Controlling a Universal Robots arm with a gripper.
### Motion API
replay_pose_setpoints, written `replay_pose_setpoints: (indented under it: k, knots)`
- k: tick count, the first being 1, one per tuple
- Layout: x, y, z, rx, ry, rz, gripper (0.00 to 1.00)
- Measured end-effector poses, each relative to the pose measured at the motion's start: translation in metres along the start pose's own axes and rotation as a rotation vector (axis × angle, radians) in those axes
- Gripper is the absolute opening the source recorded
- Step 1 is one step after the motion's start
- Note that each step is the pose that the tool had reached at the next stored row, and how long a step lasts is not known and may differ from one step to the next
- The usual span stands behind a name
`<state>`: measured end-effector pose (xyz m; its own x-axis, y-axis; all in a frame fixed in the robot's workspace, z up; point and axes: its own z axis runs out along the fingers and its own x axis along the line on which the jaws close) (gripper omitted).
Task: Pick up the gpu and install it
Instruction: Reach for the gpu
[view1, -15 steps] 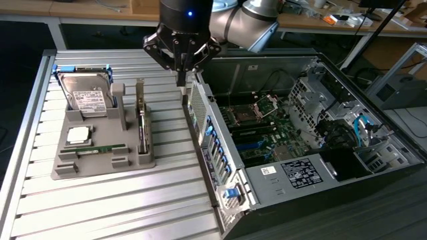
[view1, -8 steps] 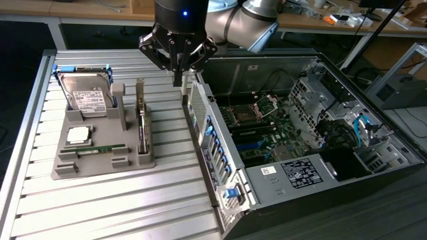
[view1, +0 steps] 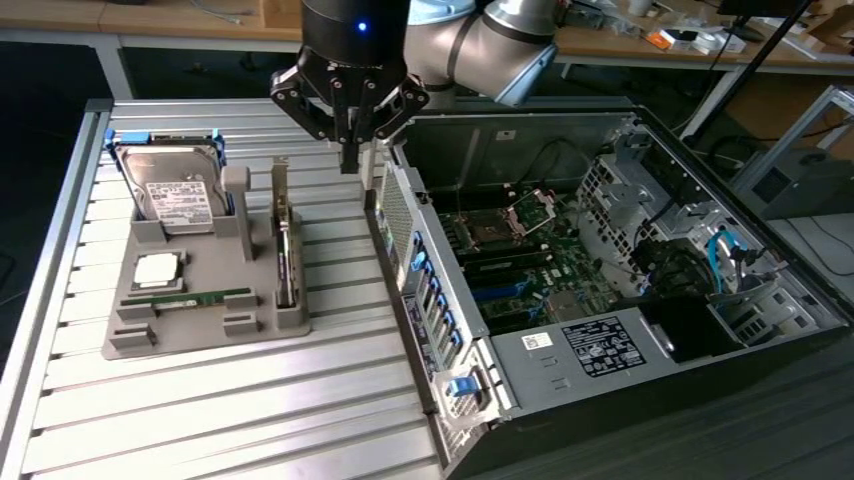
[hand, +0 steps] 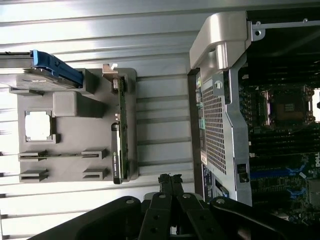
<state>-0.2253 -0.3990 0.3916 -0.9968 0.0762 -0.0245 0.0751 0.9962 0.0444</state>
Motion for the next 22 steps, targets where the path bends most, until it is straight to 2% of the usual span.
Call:
replay_pose_setpoints:
  k: [22]
  knots:
    - [0.014, -0.001, -0.0003, 0.0, 0.0, 0.0, 0.11]
